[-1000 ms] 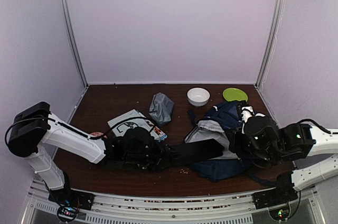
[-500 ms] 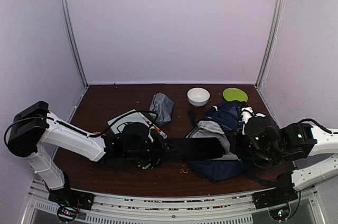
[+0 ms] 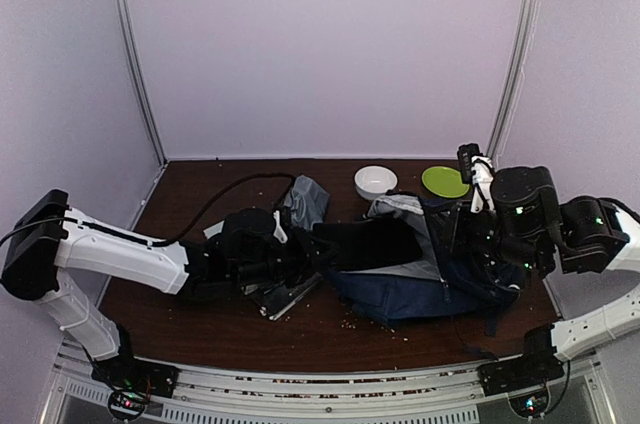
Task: Pack the student bag
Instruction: Place the personal item in the student bag.
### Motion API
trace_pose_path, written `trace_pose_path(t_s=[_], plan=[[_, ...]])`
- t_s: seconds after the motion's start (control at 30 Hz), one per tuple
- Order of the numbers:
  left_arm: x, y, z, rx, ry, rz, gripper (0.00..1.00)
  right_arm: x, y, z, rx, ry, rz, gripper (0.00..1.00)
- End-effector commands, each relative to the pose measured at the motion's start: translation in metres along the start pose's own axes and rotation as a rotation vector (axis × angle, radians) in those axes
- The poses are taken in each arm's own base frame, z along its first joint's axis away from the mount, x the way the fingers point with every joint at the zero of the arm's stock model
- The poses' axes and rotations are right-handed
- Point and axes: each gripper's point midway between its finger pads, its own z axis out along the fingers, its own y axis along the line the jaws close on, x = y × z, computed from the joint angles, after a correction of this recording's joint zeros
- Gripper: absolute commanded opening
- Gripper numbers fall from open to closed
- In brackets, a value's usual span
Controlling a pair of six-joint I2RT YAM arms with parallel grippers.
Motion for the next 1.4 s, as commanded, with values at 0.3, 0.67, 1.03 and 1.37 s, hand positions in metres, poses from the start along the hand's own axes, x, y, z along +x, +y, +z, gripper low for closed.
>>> trace_pose_path(t_s=[0.3, 0.67, 1.03, 1.37], plan=[[-0.003, -0.043, 0.052, 0.138, -0.022, 0.079, 0.0, -0.005, 0.022, 0.003, -0.076, -0.023, 0.09, 0.0], [0.039, -0.02, 0.093, 0.145, 0.202, -0.011, 0.0, 0.03, -0.001, 0.0, -0.059, 0.032, -0.06, 0.0], [0.053, -0.069, 0.093, 0.335, 0.297, -0.1, 0.0, 0.038, -0.004, -0.003, -0.078, 0.057, -0.238, 0.0], [0.079, -0.098, 0.092, 0.417, 0.357, -0.087, 0.0, 0.025, 0.016, -0.008, -0.153, 0.037, -0.268, 0.0]])
